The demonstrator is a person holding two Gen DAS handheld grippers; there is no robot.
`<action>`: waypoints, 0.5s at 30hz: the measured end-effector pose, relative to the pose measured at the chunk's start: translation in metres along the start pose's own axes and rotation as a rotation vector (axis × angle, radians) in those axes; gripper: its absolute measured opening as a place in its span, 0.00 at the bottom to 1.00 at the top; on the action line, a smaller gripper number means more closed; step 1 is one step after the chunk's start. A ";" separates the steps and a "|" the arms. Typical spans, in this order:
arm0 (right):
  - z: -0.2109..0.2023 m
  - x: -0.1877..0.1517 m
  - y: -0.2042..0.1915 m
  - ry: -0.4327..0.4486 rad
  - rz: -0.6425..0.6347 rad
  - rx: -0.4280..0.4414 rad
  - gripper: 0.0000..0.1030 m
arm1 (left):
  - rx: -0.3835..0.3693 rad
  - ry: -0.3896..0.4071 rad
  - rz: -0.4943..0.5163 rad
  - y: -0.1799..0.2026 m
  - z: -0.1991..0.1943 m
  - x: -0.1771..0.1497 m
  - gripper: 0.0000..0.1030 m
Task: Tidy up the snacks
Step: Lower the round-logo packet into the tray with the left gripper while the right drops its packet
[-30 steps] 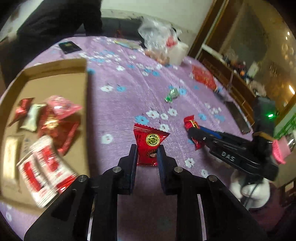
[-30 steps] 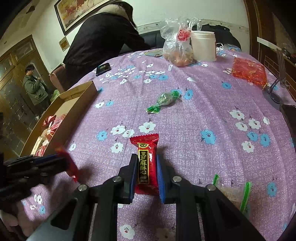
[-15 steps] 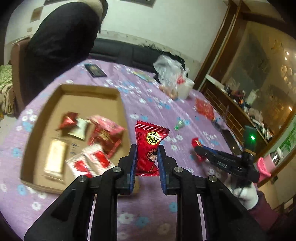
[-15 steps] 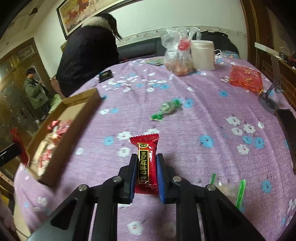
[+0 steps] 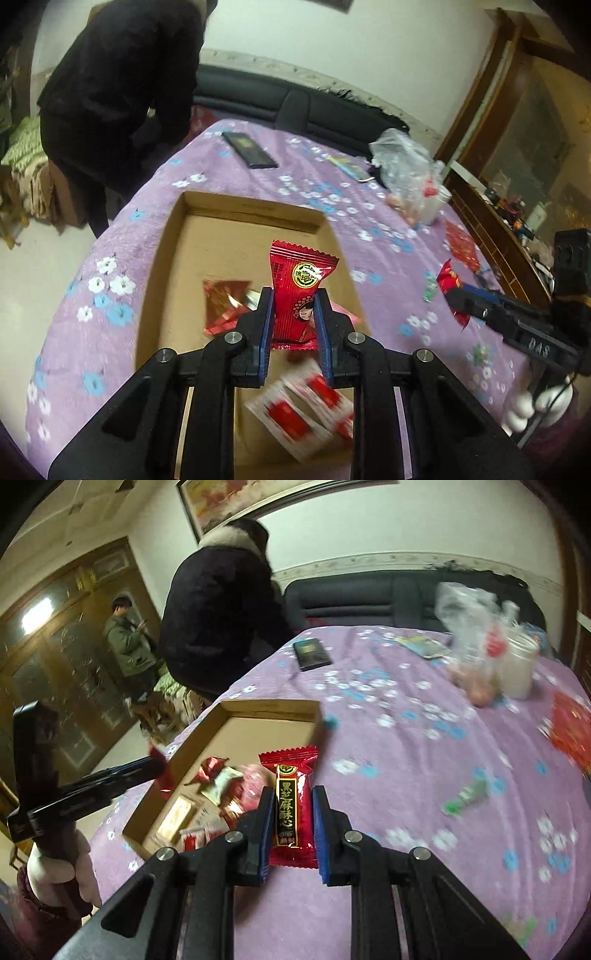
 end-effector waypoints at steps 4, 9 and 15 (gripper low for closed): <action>0.051 0.007 -0.017 -0.083 0.012 0.021 0.22 | -0.002 -0.045 -0.068 -0.027 0.022 0.009 0.20; 0.105 0.008 -0.024 -0.157 0.025 0.008 0.22 | 0.023 -0.075 -0.108 -0.047 0.041 0.011 0.20; 0.140 0.011 -0.024 -0.173 0.013 -0.012 0.23 | 0.018 -0.096 -0.157 -0.059 0.052 0.011 0.22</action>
Point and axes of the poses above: each gripper's, at about its wrist camera, not at the fingertips, and z roughly the way its jaws point, y to its right, x to its top, the point moved 8 cm from there along z, roughly the way its jaws point, and after that the axes turned 3 degrees about z, right-handed, at the moved point
